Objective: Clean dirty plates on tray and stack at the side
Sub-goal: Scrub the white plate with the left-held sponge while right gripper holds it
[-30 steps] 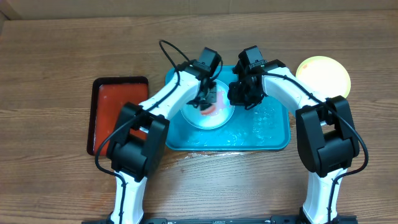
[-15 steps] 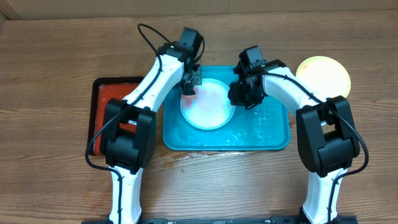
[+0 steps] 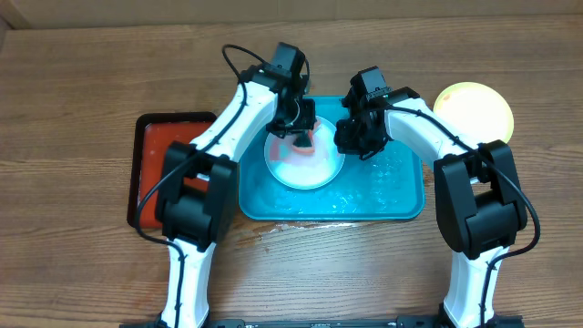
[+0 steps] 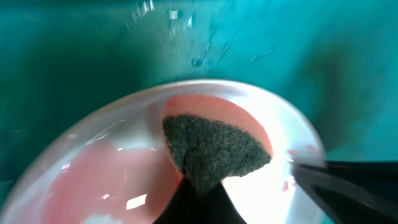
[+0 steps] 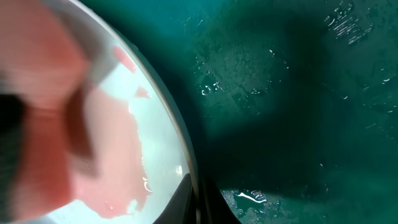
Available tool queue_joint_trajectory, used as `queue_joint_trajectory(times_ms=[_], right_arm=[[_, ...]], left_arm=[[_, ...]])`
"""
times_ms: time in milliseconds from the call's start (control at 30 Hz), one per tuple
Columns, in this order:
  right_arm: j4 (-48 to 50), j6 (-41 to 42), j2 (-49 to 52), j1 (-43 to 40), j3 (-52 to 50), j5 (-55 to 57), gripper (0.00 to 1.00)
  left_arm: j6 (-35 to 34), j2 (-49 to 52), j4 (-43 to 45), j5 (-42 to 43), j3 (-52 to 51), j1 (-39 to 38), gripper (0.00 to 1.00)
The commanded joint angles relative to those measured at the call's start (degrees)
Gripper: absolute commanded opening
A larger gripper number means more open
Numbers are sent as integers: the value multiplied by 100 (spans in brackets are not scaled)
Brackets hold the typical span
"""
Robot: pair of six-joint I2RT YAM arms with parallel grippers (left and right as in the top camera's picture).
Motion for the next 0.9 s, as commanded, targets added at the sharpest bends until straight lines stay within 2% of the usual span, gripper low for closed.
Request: queue_joint_trajectory(times_ms=[0,300,567,867], right_arm=[[20,-15,24,-22,-37,50,4],[-44,-17,24,-22,-37,52,4],[0,-15,24,-22,-37,52,4],[-2,-17,24,-22,-37,52,4]], left_arm=[[127,431,9,-205,24,-35,4],[-50,350,-313,-1910,81,155,4],[-260,-251,-442,-2894,107,275,4],[-413,-1390,-496,-2977,107,321,4]])
